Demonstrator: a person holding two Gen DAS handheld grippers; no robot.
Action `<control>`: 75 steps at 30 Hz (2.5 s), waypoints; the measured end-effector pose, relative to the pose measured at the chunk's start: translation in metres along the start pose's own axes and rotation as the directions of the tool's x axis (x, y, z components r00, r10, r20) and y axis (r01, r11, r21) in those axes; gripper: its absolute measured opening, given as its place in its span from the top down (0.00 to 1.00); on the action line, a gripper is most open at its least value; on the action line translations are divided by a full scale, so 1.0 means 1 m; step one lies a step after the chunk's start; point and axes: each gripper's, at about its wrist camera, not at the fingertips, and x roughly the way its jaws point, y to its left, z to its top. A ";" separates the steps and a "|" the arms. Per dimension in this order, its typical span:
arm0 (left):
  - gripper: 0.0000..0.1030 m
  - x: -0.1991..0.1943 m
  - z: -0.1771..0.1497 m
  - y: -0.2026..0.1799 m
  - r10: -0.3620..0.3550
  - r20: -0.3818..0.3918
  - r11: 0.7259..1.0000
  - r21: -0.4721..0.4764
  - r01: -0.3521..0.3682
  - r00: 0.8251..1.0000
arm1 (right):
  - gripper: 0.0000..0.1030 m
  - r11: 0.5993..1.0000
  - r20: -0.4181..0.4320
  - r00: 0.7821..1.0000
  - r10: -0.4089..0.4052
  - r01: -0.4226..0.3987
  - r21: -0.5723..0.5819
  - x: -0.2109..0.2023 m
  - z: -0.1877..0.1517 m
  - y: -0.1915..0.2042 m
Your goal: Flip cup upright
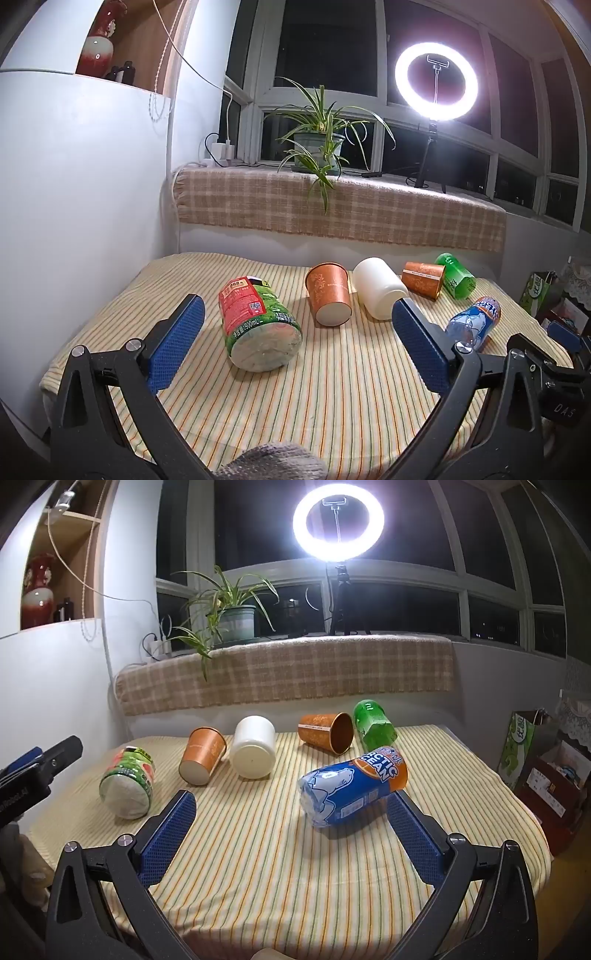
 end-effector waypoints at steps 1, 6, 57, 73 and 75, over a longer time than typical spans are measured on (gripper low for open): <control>0.00 0.000 0.000 0.000 0.000 -0.002 1.000 0.001 0.000 1.000 | 0.00 1.000 0.000 1.000 -0.001 0.001 -0.002 0.000 0.000 0.000; 0.00 0.000 0.001 0.000 -0.001 0.000 1.000 0.003 0.001 1.000 | 0.00 1.000 0.000 1.000 -0.003 0.003 -0.004 -0.001 0.000 0.001; 0.00 0.000 0.000 0.000 0.001 -0.001 1.000 0.003 -0.001 1.000 | 0.00 1.000 -0.011 1.000 0.001 -0.001 -0.008 0.002 -0.004 0.003; 0.00 0.000 0.000 0.000 0.000 -0.002 1.000 0.004 0.000 1.000 | 0.00 1.000 -0.023 1.000 0.008 -0.008 -0.009 0.004 -0.005 0.005; 0.00 0.000 0.000 0.000 0.001 -0.002 1.000 0.004 -0.001 1.000 | 0.00 1.000 -0.023 1.000 0.008 -0.008 -0.010 0.004 -0.005 0.006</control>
